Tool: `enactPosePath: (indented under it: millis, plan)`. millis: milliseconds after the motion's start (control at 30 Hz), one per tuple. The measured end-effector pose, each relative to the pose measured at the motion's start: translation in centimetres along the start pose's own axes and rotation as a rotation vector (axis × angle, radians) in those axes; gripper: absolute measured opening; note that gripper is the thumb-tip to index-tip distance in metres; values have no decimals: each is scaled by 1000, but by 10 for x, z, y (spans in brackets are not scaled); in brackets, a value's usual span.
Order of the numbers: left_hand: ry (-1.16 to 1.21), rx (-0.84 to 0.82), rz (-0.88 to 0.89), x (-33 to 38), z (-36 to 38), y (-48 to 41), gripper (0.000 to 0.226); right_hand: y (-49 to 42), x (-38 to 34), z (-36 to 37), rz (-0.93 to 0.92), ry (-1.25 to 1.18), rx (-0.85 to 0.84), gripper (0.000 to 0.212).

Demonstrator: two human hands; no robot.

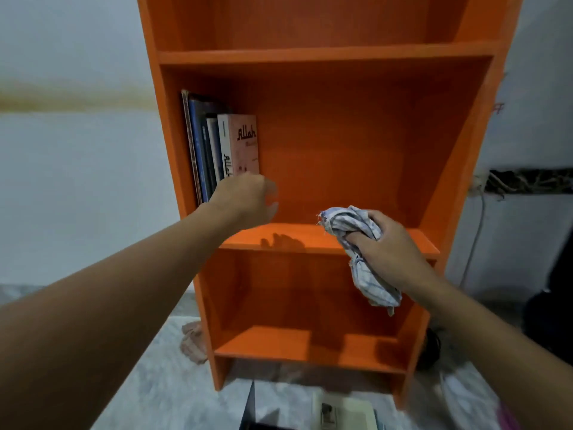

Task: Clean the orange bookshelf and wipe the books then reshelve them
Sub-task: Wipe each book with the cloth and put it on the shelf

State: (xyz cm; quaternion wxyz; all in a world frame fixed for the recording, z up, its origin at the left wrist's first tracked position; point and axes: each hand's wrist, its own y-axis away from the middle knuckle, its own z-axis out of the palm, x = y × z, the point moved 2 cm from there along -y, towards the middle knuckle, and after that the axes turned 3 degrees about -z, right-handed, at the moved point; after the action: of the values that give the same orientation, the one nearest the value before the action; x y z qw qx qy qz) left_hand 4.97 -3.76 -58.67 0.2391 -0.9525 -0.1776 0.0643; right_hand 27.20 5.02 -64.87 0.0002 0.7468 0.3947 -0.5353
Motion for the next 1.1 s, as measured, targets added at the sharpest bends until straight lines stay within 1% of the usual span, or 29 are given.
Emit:
enactPosePath:
  millis: [67,133,233,333,400,467,533,600,633,700,733,833,867,900,967,1000,1033,1067,1100]
  plan:
    - [214,-52,9,15,13,31,23,24,12,7,48,21,-22,22]
    - [386,-118,19,32,37,64,19,52,35,17,76,32,-62,19]
    - [530,-216,5,59,83,109,17,96,85,36,144,61,-120,18]
    - [686,-359,-102,84,143,148,18,136,141,57,265,45,-127,17]
    - [808,-514,-200,103,192,184,17,166,181,68,384,-6,-94,21]
    - [856,-653,-312,118,239,220,21,195,213,75,516,-57,-45,21]
    - [845,-749,-431,125,283,257,35,220,238,79,616,-78,-16,25]
    - [829,-802,-515,130,319,290,37,239,261,81,666,-74,34,27]
    - [801,-810,-554,131,332,304,36,247,268,81,666,-59,67,22]
    - [744,-811,-648,130,351,327,34,260,278,83,625,-16,130,9]
    - [729,-816,-681,129,355,333,34,264,281,85,590,43,144,8]
    - [778,-885,-727,127,366,345,27,271,286,100,437,174,100,26]
    - [825,-901,-745,128,366,346,30,272,286,108,388,177,40,33]
    - [868,-914,-777,127,368,347,31,273,287,119,344,191,-59,39]
    - [922,-906,-810,126,369,349,34,279,288,138,226,322,-357,51]
    - [936,-903,-809,124,373,350,35,282,290,146,131,413,-503,56]
    - [945,-909,-809,123,376,351,35,284,294,152,20,491,-607,59]
    - [970,-920,-825,122,377,353,34,284,300,155,-48,522,-668,61]
    - [1003,-939,-852,121,380,355,31,282,305,156,-60,520,-677,63]
